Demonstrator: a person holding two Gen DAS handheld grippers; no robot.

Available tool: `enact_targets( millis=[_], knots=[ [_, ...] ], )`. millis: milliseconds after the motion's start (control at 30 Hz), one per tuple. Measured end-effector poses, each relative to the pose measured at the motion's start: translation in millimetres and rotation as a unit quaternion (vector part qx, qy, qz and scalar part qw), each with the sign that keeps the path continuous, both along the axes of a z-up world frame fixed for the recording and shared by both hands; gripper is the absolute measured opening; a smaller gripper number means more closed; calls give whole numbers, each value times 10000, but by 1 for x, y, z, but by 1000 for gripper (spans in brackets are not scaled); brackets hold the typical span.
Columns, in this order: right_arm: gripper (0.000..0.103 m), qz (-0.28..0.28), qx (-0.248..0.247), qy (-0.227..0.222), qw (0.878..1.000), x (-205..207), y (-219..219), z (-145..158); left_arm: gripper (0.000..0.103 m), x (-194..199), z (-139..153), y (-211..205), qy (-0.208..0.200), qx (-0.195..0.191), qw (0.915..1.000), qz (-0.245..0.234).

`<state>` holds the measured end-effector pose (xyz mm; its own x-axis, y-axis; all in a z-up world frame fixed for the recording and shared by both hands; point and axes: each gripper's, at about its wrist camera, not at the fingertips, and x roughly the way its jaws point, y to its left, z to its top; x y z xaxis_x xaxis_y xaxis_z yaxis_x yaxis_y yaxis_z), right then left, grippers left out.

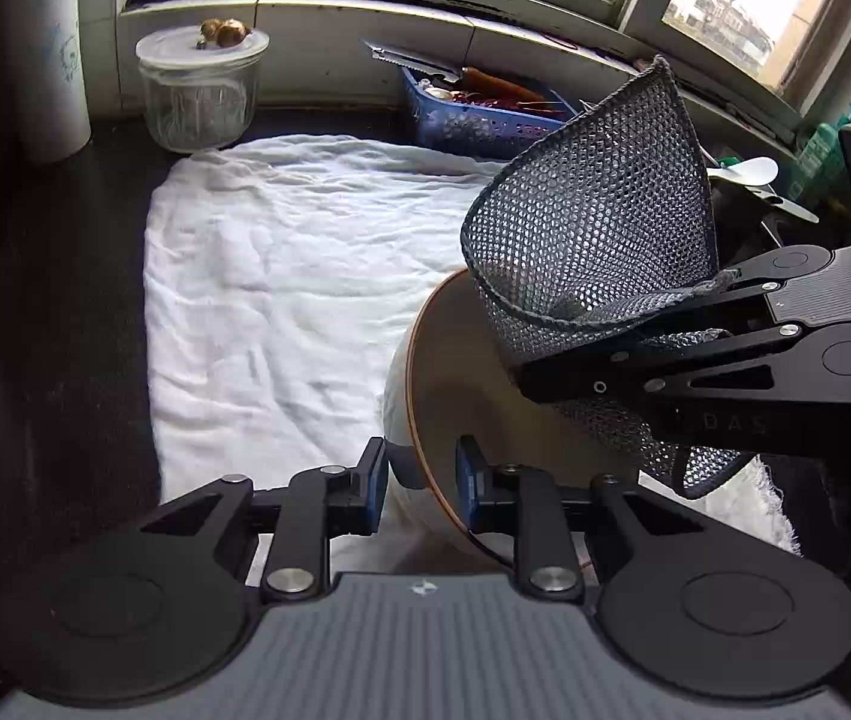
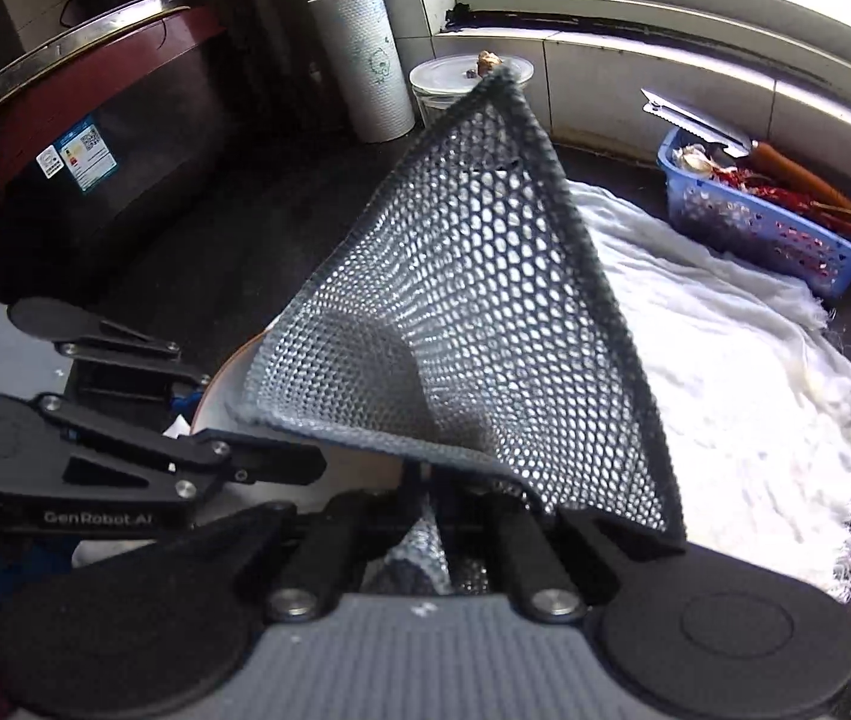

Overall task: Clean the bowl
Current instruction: 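Tilt the bowl with the left gripper while the right scrubs its inner wall, then keep scrubbing the bowl interior with the right gripper while the left holds the rim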

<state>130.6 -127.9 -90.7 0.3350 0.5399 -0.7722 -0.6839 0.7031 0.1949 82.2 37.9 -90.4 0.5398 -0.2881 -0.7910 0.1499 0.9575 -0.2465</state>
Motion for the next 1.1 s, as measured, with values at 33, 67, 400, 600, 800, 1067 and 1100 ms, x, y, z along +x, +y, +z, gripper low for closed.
enact_targets(
  millis=[33, 67, 400, 600, 800, 1067, 1100],
  knots=[
    [2, 18, -14, -5, 10000, 0, 2, 0, 24, -1, 0, 0, -27, 1, 10000, 40],
    [2, 29, -37, 14, 10000, 1, 2, -2, 22, 0, 1, -2, -85, 63, 9999, 52],
    [3, 591, -204, 499, 9968, -12, 13, -20, 11, 34, 23, -38, -540, 1081, 9888, -880],
    [2, 83, 62, 649, 9978, 3, -2, -22, 46, 4, 7, -22, 61, 632, 9973, -361],
    [2, -43, 89, 572, 9983, 1, -7, -21, 16, 3, 10, -25, -214, 680, 9972, -233],
    [3, 143, -377, 134, 9991, -1, -3, -14, 10, 34, 30, -52, -733, 1544, 9821, -796],
    [3, 113, -321, 205, 9992, 0, -2, -17, 13, 31, 27, -51, -654, 1517, 9838, -690]
  ],
)
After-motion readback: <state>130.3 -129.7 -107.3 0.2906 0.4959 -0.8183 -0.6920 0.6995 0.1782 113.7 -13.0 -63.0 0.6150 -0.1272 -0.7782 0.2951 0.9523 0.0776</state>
